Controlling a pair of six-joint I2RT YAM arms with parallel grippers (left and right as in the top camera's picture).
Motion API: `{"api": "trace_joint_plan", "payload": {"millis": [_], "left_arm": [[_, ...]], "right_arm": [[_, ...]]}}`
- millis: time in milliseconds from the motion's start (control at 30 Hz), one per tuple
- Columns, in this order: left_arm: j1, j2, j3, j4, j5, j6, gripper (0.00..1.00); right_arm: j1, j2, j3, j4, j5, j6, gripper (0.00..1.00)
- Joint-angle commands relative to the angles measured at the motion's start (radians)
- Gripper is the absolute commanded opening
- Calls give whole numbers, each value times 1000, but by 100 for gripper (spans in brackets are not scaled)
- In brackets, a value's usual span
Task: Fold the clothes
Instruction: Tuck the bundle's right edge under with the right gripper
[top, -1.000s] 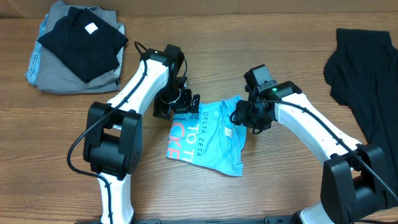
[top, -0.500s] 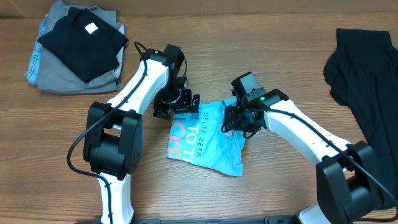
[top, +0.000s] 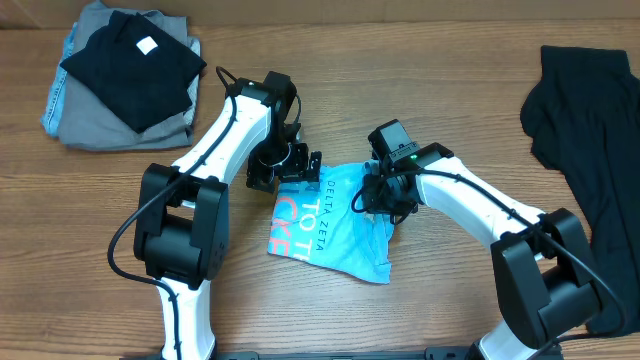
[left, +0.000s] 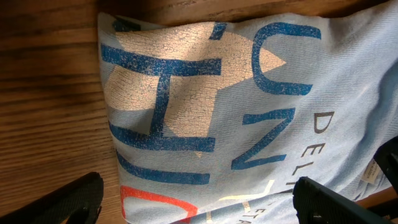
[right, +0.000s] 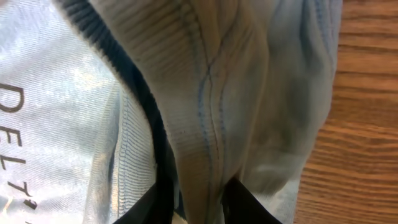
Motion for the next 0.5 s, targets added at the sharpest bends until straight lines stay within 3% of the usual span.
{"api": "trace_joint_plan", "payload": {"millis": [0, 267, 467], "left_arm": [[-2, 7, -2, 1, -6, -7, 100], [-2, 7, -2, 1, -6, -7, 100], [-2, 7, -2, 1, -6, -6, 100]], "right_arm": [[-15, -1, 5, 1, 19, 2, 29], [-98, -1, 19, -44, 19, -1, 12], [-127, -1, 18, -64, 45, -3, 10]]}}
